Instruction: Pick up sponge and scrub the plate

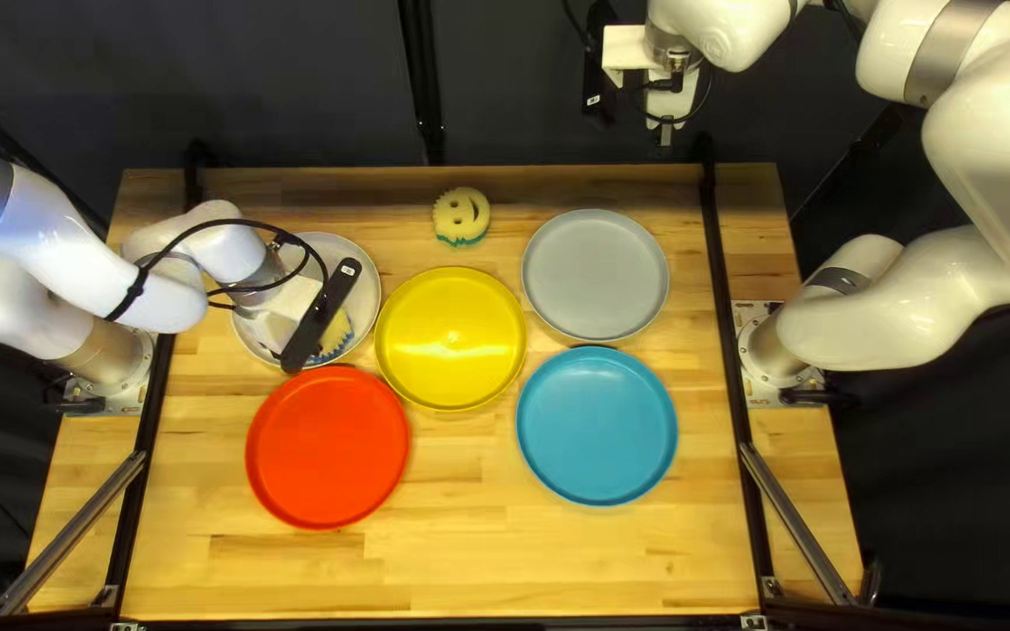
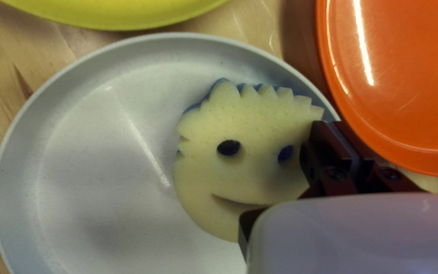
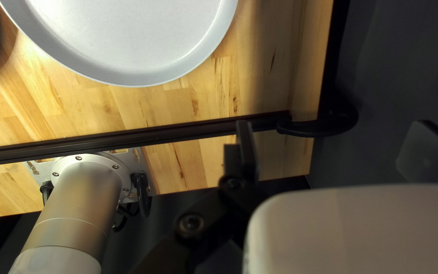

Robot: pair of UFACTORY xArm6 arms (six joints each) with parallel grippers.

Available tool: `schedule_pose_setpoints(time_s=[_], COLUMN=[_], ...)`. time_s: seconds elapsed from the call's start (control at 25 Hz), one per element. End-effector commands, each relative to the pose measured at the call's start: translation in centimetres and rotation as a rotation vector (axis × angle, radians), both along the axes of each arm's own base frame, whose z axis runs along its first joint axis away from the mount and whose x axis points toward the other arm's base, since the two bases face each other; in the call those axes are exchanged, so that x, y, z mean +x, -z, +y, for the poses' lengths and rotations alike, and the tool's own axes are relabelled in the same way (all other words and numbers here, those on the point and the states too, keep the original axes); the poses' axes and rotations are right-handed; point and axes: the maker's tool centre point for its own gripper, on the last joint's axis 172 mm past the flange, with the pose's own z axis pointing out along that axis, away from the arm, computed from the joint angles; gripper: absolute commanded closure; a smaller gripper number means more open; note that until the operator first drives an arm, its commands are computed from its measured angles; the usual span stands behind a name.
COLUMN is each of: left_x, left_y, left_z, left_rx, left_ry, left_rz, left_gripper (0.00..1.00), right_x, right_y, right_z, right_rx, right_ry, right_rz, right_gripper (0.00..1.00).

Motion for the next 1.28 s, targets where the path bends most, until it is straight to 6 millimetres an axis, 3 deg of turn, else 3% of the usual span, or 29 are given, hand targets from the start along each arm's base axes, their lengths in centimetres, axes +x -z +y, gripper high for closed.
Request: schedule_pose_setpoints(time_s=[0.04, 0.24, 0.44, 0.6, 0.92, 1.04, 1.28], left_x=[-2.7, -6.0, -7.0, -5.5, -0.4, -0.1, -1.8], left_y=[0.2, 0.5, 1.1, 0.7, -0.3, -0.4, -0.1], left_z=[1.9, 3.9, 4.2, 2.4, -1.9, -1.5, 1.0], left_rx=[-0.007, -0.021, -0.032, -0.029, -0.006, 0.001, -0.005], left_ry=[-0.012, -0.034, -0.042, -0.039, -0.004, 0.006, 0.002], left_rz=[0.022, 0.048, 0.063, 0.055, 0.018, 0.014, 0.026], left_gripper=[1.00, 1.00, 1.00, 1.00, 1.00, 1.00, 1.00], right_x=[0.0, 0.0, 0.0, 0.0, 0.0, 0.0, 0.0], right_y=[0.0, 0.0, 0.0, 0.0, 0.0, 0.0, 0.0], right_z=[0.0, 0.0, 0.0, 0.0, 0.0, 0.0, 0.0], right_rx=[0.000, 0.000, 0.000, 0.000, 0.000, 0.000, 0.000], right_ry=[0.000, 0.000, 0.000, 0.000, 0.000, 0.000, 0.000], right_rz=[0.000, 0.000, 0.000, 0.000, 0.000, 0.000, 0.000], right_gripper=[0.00, 0.00, 0.00, 0.00, 0.00, 0.00, 0.00])
